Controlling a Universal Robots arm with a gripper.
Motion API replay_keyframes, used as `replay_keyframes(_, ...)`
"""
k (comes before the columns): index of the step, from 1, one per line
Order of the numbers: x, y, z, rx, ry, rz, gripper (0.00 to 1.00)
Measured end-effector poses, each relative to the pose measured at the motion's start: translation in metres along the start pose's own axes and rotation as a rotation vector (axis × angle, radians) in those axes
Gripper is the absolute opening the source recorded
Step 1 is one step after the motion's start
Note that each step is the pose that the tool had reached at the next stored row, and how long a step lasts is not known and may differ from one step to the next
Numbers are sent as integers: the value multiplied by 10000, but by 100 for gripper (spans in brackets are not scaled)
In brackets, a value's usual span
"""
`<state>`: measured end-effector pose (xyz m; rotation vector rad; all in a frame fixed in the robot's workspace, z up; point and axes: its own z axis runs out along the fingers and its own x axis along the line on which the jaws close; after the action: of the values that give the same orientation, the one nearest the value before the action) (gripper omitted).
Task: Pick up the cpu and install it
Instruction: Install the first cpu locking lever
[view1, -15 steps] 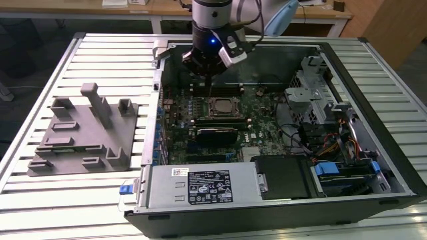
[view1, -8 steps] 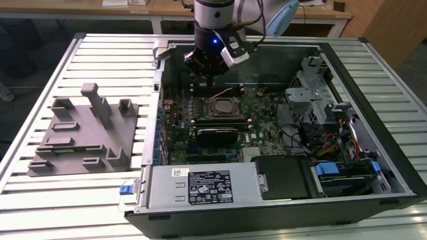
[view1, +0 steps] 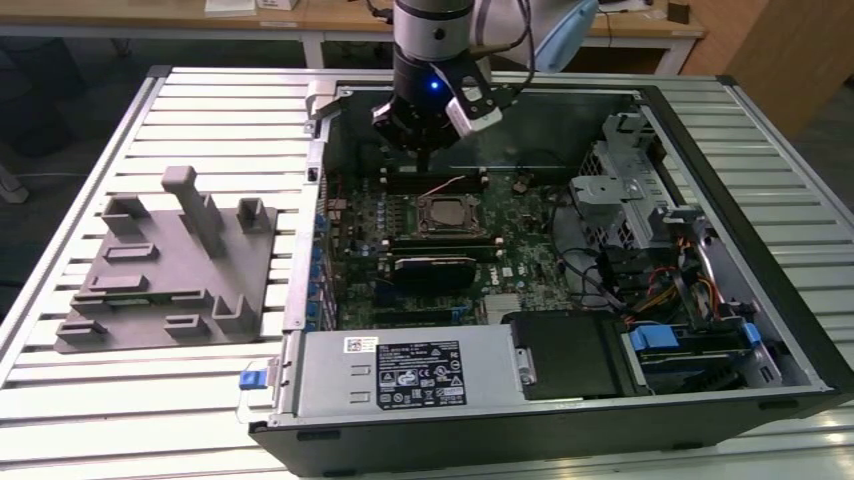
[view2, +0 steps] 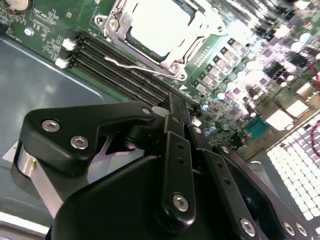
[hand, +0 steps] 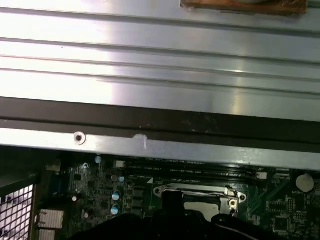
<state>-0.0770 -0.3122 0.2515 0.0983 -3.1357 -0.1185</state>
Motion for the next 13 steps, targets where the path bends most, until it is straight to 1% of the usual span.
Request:
replay_keyframes(2, -7, -3, 23, 1, 3, 2, 11)
replay_keyframes(5, -39, -8, 62, 1, -3, 75, 11)
replay_keyframes(10, -166, -18, 93, 0, -4, 105, 11)
replay_keyframes(13, -217, -22, 102, -7, -6, 92, 11)
